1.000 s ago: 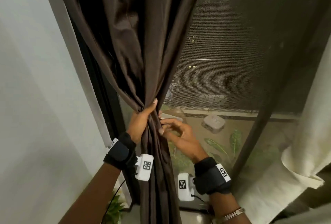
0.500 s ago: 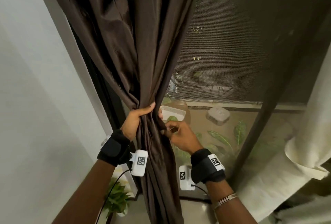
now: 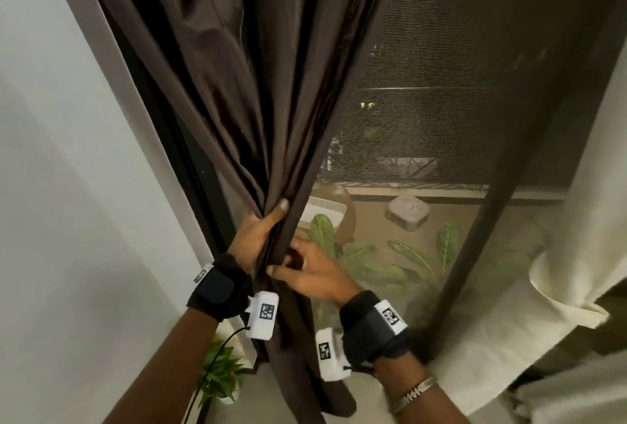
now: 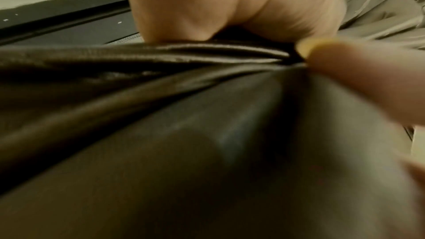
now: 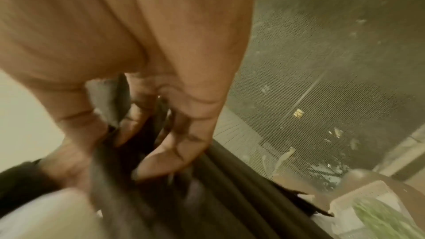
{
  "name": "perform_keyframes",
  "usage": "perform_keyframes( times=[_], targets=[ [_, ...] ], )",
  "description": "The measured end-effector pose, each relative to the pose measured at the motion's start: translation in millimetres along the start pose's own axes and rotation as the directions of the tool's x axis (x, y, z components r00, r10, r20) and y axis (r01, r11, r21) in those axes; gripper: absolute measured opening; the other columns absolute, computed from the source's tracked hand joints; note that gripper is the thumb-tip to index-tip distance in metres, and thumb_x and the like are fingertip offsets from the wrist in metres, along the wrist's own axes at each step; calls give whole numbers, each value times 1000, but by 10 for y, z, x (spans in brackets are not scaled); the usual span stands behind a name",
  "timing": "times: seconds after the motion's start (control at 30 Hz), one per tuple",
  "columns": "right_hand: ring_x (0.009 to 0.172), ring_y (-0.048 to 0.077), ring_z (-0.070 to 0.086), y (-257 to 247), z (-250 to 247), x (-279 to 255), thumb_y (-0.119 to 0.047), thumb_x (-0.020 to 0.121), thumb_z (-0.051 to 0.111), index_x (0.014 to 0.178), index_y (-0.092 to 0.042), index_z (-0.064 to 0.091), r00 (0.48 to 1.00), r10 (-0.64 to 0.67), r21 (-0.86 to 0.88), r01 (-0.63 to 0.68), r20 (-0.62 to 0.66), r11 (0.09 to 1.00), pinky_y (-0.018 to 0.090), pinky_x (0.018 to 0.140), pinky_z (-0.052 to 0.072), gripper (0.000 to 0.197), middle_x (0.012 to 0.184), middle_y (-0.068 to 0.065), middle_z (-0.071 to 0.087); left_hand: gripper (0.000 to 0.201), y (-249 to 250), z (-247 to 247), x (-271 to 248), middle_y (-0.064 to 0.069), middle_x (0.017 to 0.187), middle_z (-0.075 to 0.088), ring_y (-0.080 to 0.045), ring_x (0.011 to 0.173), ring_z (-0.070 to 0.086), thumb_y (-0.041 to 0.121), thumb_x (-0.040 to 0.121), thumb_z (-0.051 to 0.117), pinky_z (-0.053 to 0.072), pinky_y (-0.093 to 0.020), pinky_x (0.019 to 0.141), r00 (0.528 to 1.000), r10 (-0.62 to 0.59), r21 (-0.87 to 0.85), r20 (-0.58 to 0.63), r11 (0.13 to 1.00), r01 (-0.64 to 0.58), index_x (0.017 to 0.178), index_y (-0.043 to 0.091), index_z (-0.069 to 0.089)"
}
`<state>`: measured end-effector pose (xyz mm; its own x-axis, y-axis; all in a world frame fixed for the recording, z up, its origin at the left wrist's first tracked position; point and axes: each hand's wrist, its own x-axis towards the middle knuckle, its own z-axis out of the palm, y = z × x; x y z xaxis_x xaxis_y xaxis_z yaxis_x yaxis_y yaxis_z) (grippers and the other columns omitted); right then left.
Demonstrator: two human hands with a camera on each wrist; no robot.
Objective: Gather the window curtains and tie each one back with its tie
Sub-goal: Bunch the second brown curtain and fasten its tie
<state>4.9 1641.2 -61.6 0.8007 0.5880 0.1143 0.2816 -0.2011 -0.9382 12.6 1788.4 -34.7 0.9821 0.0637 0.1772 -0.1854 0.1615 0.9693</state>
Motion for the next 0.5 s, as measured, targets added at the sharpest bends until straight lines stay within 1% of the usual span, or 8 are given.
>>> perform_keyframes(
  times=[0.03,0.13,0.2,0.27,0.33,0.4,0.43,0.5],
  targets=[
    [108,21,63,-9,52,31,-19,92,75,122,-12,70,997,-29,-57,26,-65,998,38,101,54,31,125,4,57,46,-44,-41,-4,-1,91,80,-14,79,76,63,67,92,64,-30,75,1000,-10,37,28,999,9,95,27,84],
    [114,10,54,-86,126,58,-20,89,73,126,-17,70,971,-113,-173,76,-212,982,27,100,48,37,131,0,48,35,-53,-93,-40,-15,122,77,-27,116,72,41,66,82,55,-49,110,995,-30,239,95,971,7,101,43,84],
    [124,13,53,-106,135,45,-20,88,74,137,-17,65,964,-185,-227,140,-189,964,27,102,49,49,140,5,50,34,-5,-46,-43,-14,127,77,-26,125,71,36,66,88,54,-48,113,995,-62,327,81,944,33,97,49,83],
    [125,14,53,-107,105,16,-14,90,75,138,-10,63,980,-175,-233,148,-99,961,19,98,45,49,144,7,49,27,41,15,-35,-8,124,79,-22,124,72,31,79,94,56,-42,110,999,-22,324,29,946,11,103,39,83],
    [116,-1,53,-49,30,1,-10,91,77,117,-4,68,990,-136,-176,130,-24,976,5,93,41,28,143,6,49,15,76,42,-10,-13,126,77,-27,125,71,26,96,75,54,-43,112,1000,15,137,-12,990,-14,110,24,80],
    [112,-11,57,21,-65,1,-10,96,75,105,-3,69,999,-46,69,46,1,997,8,95,48,12,137,4,57,25,91,-3,21,-21,128,74,-34,129,67,24,106,55,54,-46,111,996,-86,-162,-6,983,84,114,8,72],
    [112,-2,63,27,-123,5,-10,100,71,102,-5,68,999,38,266,-37,1,963,18,91,57,6,130,4,62,29,103,-32,30,-22,130,72,-35,133,64,24,108,48,56,-45,111,987,-159,-291,27,943,160,116,5,68],
    [100,18,70,47,-228,16,-11,107,57,100,-12,61,984,179,525,-165,25,835,32,71,65,8,114,6,69,34,103,-93,51,-22,138,69,-36,142,57,25,111,39,54,-44,112,963,-249,-424,104,864,270,123,3,63]
  ],
)
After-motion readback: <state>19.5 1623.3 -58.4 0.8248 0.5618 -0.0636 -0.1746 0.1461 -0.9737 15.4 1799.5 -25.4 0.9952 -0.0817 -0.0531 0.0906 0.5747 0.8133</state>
